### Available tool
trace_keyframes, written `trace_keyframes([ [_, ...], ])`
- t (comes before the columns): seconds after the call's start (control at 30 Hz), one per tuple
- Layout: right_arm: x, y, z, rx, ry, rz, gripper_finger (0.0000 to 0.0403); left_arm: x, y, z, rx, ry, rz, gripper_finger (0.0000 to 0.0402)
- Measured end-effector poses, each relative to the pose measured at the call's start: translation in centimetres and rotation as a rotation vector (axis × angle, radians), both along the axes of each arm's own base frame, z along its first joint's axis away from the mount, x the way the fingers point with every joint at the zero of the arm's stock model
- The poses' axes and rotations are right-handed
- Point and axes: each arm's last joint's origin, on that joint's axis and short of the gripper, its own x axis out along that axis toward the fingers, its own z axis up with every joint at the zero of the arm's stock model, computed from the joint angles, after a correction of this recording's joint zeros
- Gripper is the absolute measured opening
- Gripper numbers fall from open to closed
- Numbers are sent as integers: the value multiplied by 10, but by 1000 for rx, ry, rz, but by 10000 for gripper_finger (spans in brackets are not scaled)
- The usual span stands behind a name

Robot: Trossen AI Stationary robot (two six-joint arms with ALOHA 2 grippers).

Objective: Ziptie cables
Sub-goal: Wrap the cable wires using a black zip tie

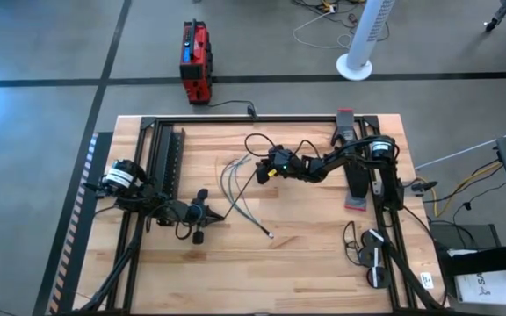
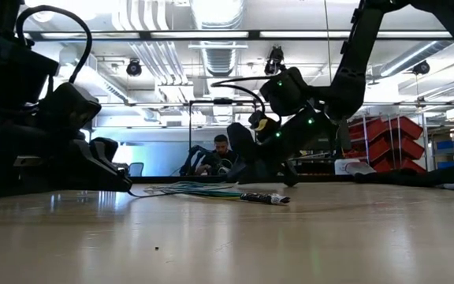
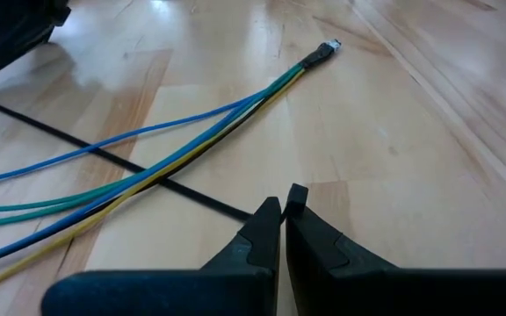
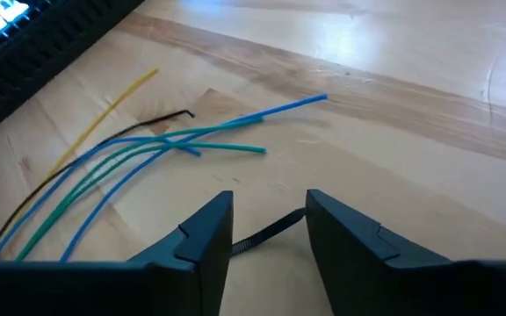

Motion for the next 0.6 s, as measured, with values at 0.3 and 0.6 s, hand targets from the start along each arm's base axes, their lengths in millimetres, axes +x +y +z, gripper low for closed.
trace_keyframes([
  [0.3, 3, -1, 0, 16, 45, 18, 137, 0, 0, 0, -2, 1, 1, 0],
  [0.6, 11, 13, -1, -47, 76, 116, 124, 0, 0, 0, 5, 1, -2, 0],
])
